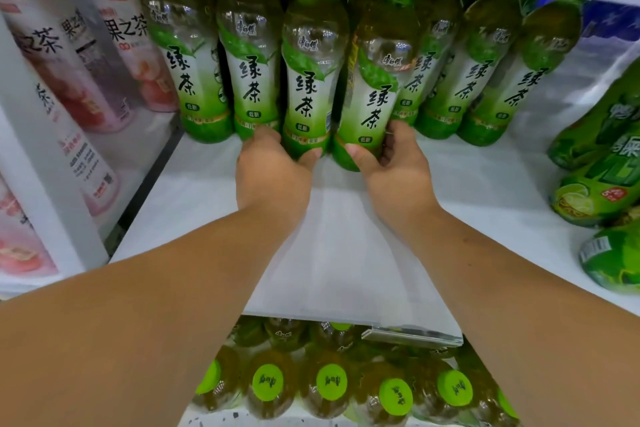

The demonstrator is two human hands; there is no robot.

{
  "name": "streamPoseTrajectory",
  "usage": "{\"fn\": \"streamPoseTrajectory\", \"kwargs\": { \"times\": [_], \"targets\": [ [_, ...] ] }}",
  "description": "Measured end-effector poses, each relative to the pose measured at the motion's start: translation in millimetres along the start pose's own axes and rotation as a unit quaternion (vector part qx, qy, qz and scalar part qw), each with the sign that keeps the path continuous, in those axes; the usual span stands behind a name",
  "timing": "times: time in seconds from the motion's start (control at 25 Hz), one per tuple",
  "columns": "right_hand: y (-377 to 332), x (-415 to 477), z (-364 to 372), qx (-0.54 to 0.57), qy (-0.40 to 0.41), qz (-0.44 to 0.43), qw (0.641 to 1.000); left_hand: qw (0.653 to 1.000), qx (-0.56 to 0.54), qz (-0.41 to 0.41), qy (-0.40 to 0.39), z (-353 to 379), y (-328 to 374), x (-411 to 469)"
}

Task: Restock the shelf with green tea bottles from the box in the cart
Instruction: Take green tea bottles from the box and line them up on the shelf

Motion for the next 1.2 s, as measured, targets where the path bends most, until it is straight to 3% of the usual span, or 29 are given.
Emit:
{"fn": "streamPoseTrajectory", "kwargs": {
  "times": [0.32, 0.48, 0.92, 1.2],
  "targets": [
    [-4.0, 0.3, 5.3, -0.058, 0.023, 0.006, 0.998, 0.998, 0.05, -0.024, -0.009, 6.4, 2.5, 6.6],
    [1.9, 3.5, 4.4, -0.043, 0.001, 0.028, 0.999, 0.999, 0.041, 0.015, -0.01, 4.3, -1.9, 1.5],
    [3.8, 2.7, 4.5, -0.063, -0.017, 0.022, 0.998, 0.998, 0.055, -0.003, -0.017, 4.9, -0.6, 3.5],
    [-3.6, 2.5, 4.0, -0.065, -0.018, 0.03, 0.997, 0.998, 0.045, 0.035, -0.033, -0.6, -0.5, 4.8]
  ]
}}
Point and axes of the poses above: each hand's wrist, its own x-axis towards the middle knuckle, its own z-axis out of the palm, y = z × x, the point moved 1 cm from there along x, towards the middle knuckle, and after that the axes turned 11 degrees about x, right-handed, at the moved point
